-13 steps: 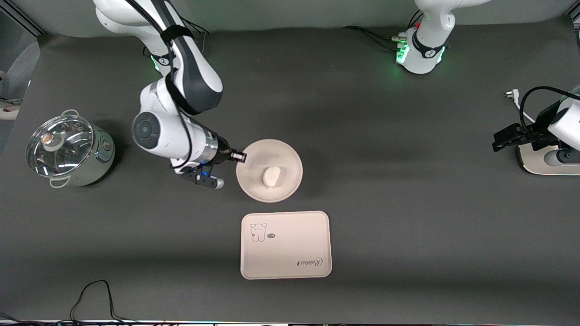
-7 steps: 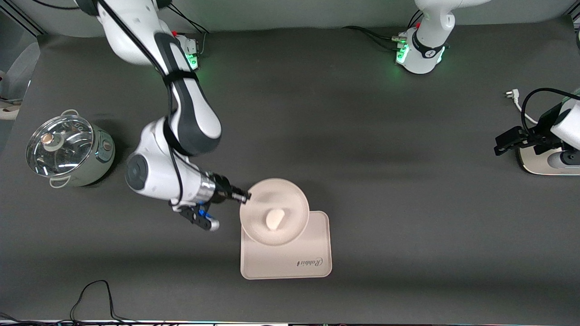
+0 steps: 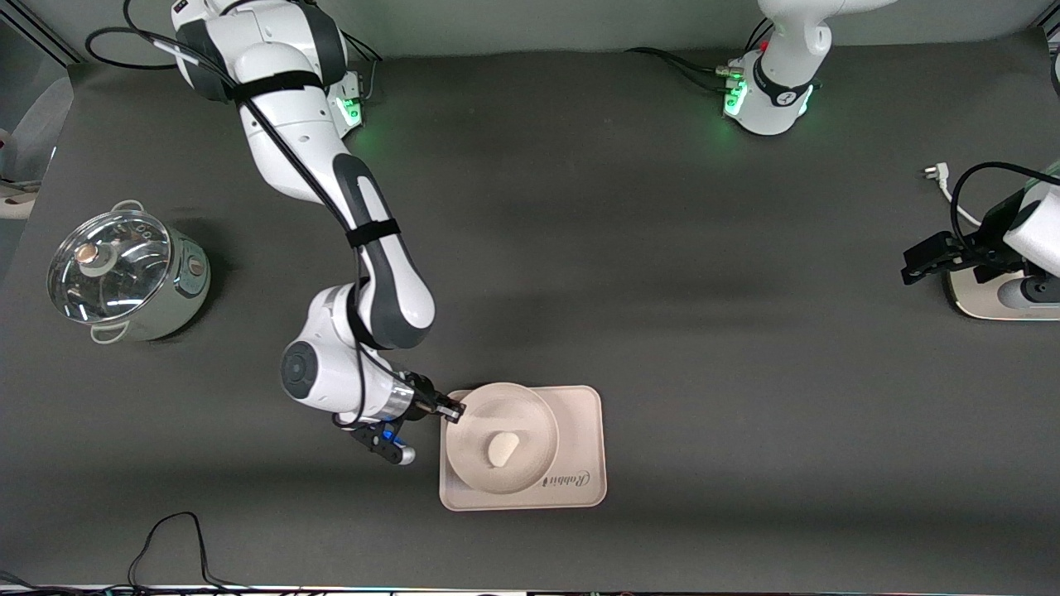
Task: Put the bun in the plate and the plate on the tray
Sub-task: 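Lower the plate onto the tray and open the right gripper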
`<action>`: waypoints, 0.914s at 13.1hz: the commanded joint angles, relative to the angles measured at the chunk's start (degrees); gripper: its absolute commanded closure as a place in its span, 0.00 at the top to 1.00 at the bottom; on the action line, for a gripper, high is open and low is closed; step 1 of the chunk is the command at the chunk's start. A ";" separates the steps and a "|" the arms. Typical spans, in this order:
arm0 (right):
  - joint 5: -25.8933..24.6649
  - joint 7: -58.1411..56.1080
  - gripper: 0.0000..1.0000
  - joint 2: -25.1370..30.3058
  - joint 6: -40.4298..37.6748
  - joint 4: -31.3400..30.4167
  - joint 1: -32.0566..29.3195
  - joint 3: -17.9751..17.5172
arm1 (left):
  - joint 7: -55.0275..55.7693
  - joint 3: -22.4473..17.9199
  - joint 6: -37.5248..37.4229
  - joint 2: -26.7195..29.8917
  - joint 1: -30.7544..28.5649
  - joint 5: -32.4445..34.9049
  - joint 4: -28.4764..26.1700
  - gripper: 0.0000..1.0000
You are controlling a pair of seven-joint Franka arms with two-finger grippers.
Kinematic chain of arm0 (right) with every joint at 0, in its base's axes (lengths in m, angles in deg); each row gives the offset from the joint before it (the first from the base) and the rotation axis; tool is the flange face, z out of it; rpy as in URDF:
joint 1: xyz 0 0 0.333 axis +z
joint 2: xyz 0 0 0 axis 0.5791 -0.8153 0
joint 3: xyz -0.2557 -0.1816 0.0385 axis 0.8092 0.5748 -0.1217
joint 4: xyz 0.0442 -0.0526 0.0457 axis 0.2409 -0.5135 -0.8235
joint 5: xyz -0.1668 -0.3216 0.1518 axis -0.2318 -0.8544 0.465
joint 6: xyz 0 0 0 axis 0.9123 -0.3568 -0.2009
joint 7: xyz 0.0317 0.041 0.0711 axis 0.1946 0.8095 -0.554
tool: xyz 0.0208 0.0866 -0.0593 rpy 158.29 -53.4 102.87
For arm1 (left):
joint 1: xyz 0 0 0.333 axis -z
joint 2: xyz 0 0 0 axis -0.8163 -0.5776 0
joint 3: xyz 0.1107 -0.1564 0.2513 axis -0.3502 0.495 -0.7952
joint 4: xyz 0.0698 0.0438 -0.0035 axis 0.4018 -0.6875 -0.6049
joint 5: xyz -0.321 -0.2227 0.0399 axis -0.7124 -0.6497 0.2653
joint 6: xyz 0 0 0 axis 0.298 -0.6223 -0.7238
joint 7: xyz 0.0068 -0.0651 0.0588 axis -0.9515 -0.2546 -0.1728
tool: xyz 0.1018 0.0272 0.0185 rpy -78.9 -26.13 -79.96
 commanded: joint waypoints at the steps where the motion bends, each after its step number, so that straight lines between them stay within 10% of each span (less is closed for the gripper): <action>1: 1.60 -1.02 0.00 -2.27 1.91 2.50 -0.73 -1.61 | -0.67 -0.09 0.95 -0.17 0.15 -0.07 -0.08 1.00; 6: 2.04 -0.75 0.04 -3.76 2.70 2.32 -0.73 -2.40 | 0.21 0.00 1.56 -0.44 0.06 -1.04 0.01 1.00; 7: 2.04 -0.84 0.47 -3.76 2.97 2.32 -0.73 -2.40 | 0.21 0.00 1.57 -0.44 -0.03 -1.04 0.01 1.00; 9: 2.04 -1.46 0.94 -3.76 2.97 2.23 -0.73 -2.40 | 0.21 0.00 1.57 -0.44 0.15 -1.04 0.01 1.00; 12: 1.61 -1.63 1.00 -2.45 2.45 2.41 -0.73 -2.23 | 0.21 0.00 1.83 -0.44 0.15 -1.13 0.01 1.00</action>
